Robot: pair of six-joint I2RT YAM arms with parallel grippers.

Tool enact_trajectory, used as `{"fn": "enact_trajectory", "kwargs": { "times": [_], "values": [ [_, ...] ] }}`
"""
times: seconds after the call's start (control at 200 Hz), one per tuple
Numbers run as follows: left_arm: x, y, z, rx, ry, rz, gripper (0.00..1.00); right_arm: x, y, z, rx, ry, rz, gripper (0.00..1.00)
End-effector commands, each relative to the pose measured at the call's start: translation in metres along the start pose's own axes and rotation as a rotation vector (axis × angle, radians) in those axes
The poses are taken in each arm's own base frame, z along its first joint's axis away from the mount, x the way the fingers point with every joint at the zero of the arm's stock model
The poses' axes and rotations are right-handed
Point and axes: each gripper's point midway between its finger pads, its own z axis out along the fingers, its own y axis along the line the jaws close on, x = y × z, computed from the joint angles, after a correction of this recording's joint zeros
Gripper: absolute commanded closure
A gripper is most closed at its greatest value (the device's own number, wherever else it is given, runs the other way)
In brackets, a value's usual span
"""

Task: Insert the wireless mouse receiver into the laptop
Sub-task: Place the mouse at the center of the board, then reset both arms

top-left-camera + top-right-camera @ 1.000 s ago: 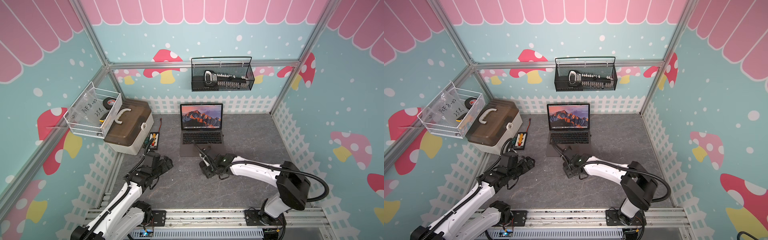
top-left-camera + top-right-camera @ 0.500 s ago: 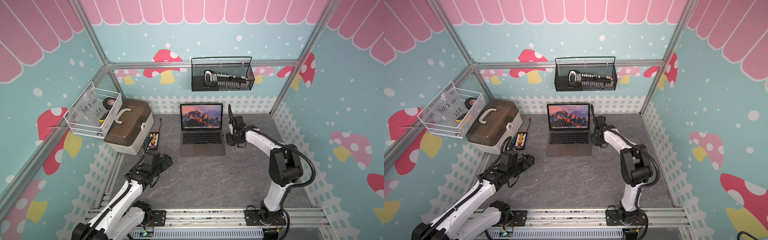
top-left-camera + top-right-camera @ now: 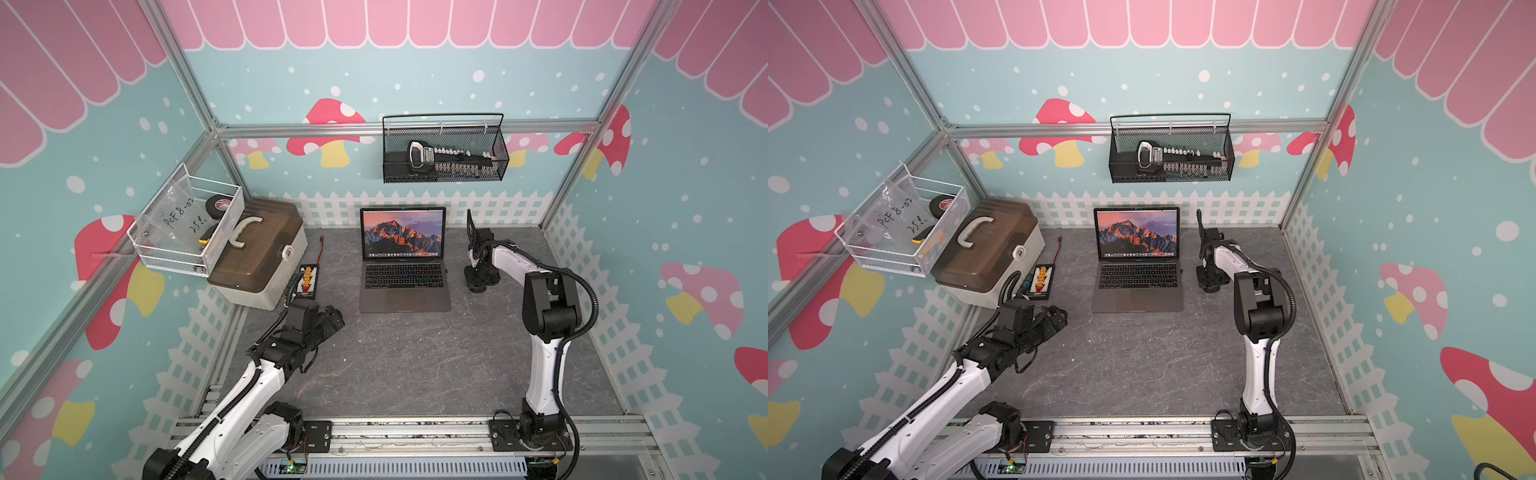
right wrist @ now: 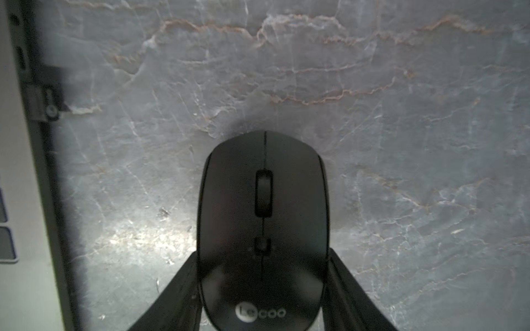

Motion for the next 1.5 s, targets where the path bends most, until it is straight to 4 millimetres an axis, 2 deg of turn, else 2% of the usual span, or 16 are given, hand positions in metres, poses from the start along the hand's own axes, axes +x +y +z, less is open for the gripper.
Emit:
{"fn": "enact_trajectory", "kwargs": {
  "times": [0.0,0.135,0.275,0.43,0.535,0.55,0.595,0.706,0.801,0.881,0.971,1.056,1.136,1.276,1.381,1.491],
  "values": [
    [-0.016,-0.005,-0.008,0.003,-0.060,-0.011,0.00,0.023,0.006,0.006,-0.021,0.086,-0.032,0.54],
    [-0.025,-0.006,-0.011,-0.010,-0.085,0.018,0.01,0.035,0.003,0.004,-0.003,0.099,-0.016,0.46],
    [-0.039,-0.004,-0.012,-0.049,-0.124,0.057,0.01,0.032,-0.004,-0.010,0.036,0.061,0.000,0.38],
    [-0.065,0.000,-0.014,-0.086,-0.203,0.076,0.01,0.021,-0.001,-0.035,0.003,-0.025,0.022,0.16],
    [-0.086,0.014,-0.014,-0.147,-0.283,0.092,0.01,0.016,0.000,-0.049,-0.015,-0.102,0.058,0.08],
    [-0.090,0.017,-0.014,-0.160,-0.299,0.093,0.01,0.013,-0.002,-0.059,-0.011,-0.136,0.069,0.07],
    [-0.100,0.026,-0.014,-0.198,-0.331,0.094,0.00,0.011,-0.008,-0.067,0.018,-0.187,0.105,0.01],
    [-0.122,0.056,-0.017,-0.310,-0.440,0.065,0.01,0.009,-0.028,-0.090,0.097,-0.377,0.214,0.01],
    [-0.133,0.077,-0.020,-0.399,-0.527,0.039,0.00,0.021,-0.049,-0.107,0.184,-0.527,0.305,0.01],
    [-0.137,0.091,-0.021,-0.471,-0.585,0.041,0.01,0.041,-0.068,-0.114,0.280,-0.622,0.360,0.02],
    [-0.147,0.097,-0.018,-0.520,-0.620,0.117,0.00,0.063,-0.085,-0.117,0.355,-0.723,0.400,0.02],
    [-0.155,0.092,-0.011,-0.540,-0.611,0.237,0.00,0.076,-0.097,-0.126,0.380,-0.796,0.414,0.02],
    [-0.151,0.082,0.010,-0.449,-0.567,0.306,0.00,0.085,-0.107,-0.131,0.416,-0.843,0.412,0.01],
    [-0.135,0.061,0.055,-0.247,-0.420,0.412,0.00,0.098,-0.113,-0.100,0.337,-0.780,0.407,0.01],
    [-0.140,0.045,0.075,-0.179,-0.381,0.452,0.00,0.093,-0.105,-0.079,0.245,-0.746,0.368,0.01],
    [-0.156,0.025,0.081,-0.086,-0.475,0.457,0.00,0.079,-0.102,-0.084,0.221,-0.815,0.330,0.01]
  ]
}}
